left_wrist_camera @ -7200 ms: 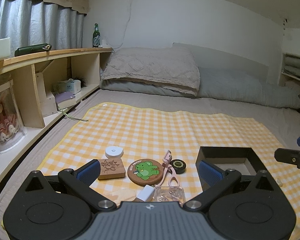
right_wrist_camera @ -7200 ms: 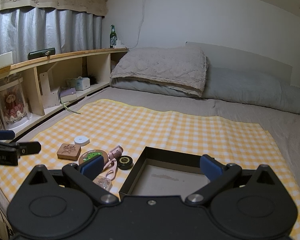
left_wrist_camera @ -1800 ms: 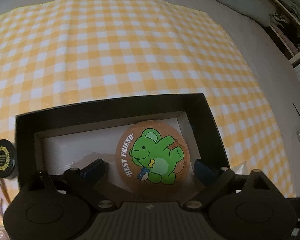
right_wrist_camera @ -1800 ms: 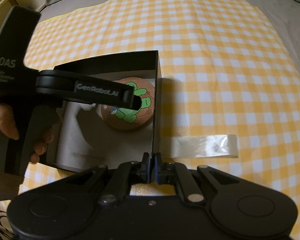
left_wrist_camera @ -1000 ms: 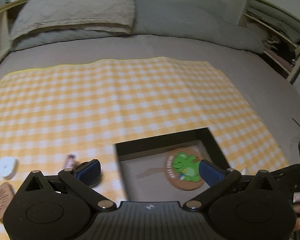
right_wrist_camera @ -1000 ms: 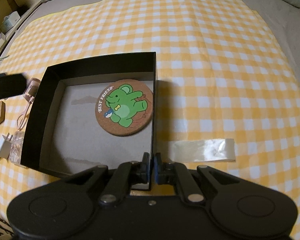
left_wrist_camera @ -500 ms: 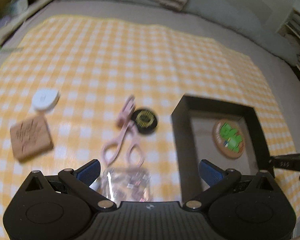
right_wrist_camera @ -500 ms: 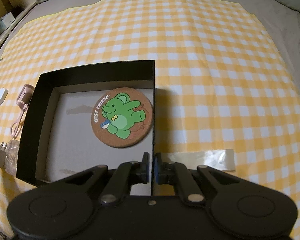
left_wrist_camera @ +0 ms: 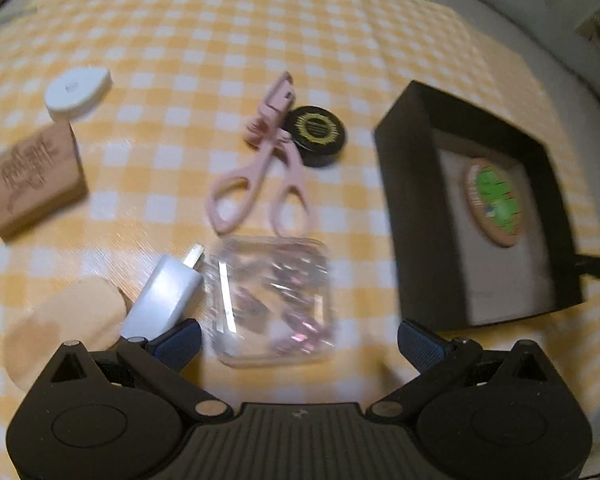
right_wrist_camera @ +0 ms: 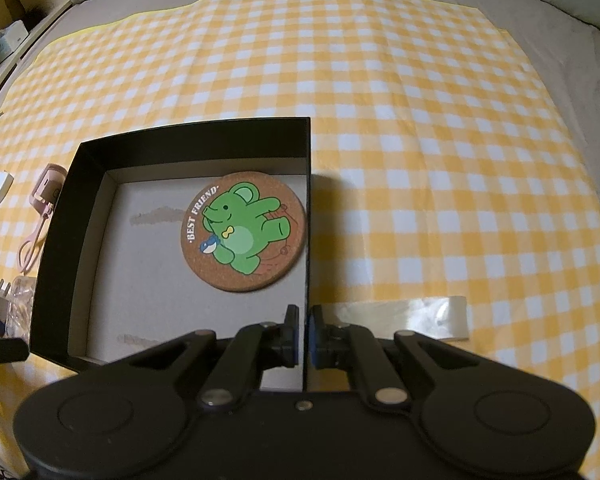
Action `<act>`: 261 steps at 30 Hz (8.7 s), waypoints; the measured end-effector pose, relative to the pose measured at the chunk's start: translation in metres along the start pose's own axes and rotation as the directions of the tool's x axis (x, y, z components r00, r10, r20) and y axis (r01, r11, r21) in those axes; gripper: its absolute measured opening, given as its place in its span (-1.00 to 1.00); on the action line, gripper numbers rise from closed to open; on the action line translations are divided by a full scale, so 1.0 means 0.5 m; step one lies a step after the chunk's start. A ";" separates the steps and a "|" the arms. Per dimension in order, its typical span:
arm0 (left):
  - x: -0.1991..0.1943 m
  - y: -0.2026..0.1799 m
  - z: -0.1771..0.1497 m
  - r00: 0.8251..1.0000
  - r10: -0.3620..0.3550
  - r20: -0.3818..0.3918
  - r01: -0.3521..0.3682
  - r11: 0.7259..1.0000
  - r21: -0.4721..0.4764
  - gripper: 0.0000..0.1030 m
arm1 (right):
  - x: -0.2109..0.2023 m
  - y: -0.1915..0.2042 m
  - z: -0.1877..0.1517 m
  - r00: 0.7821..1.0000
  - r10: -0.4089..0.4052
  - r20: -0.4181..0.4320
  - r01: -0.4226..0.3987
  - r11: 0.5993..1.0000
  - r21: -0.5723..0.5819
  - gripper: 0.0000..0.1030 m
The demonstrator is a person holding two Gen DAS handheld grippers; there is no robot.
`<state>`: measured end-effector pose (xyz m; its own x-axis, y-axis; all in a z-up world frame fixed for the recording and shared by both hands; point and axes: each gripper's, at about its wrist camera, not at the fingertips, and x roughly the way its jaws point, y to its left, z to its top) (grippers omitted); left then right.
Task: Organize rigid objects
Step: 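Move the left gripper to the clear plastic clip case and grasp it, then place the clear case in the box beside the coaster and release, then move the left gripper to the carved wooden block and grasp it, then carry the wooden block into the box beside the coaster and release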
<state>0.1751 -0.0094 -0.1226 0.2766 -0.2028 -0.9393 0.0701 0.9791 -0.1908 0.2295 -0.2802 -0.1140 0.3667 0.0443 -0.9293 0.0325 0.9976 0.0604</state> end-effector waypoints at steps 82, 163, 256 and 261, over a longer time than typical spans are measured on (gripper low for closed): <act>0.136 -0.334 0.080 0.946 -0.318 -0.063 0.321 0.946 0.041 0.16 | -0.203 -0.289 -0.084 0.986 0.161 0.030 -0.164 0.971 0.173 -0.92; -0.029 0.220 0.187 0.868 0.475 0.144 -0.397 0.838 -0.374 1.00 | -0.174 -0.239 -0.045 0.996 0.078 0.038 -0.080 0.994 0.071 -0.92; 0.000 -0.311 0.156 0.983 -0.080 0.167 0.049 0.982 0.180 0.17 | -0.162 -0.230 -0.038 0.998 0.060 0.033 -0.060 0.998 0.003 -0.92; 0.030 -0.328 0.159 0.979 -0.173 0.106 0.152 0.971 0.182 -0.41 | -0.162 -0.227 -0.039 0.998 0.060 0.033 -0.060 0.998 0.004 -0.93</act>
<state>0.2439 -0.1741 -0.0826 0.3601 -0.3690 -0.8569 0.2847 0.9181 -0.2757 0.1780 -0.3959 -0.0527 0.3982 0.1020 -0.9116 0.0146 0.9930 0.1174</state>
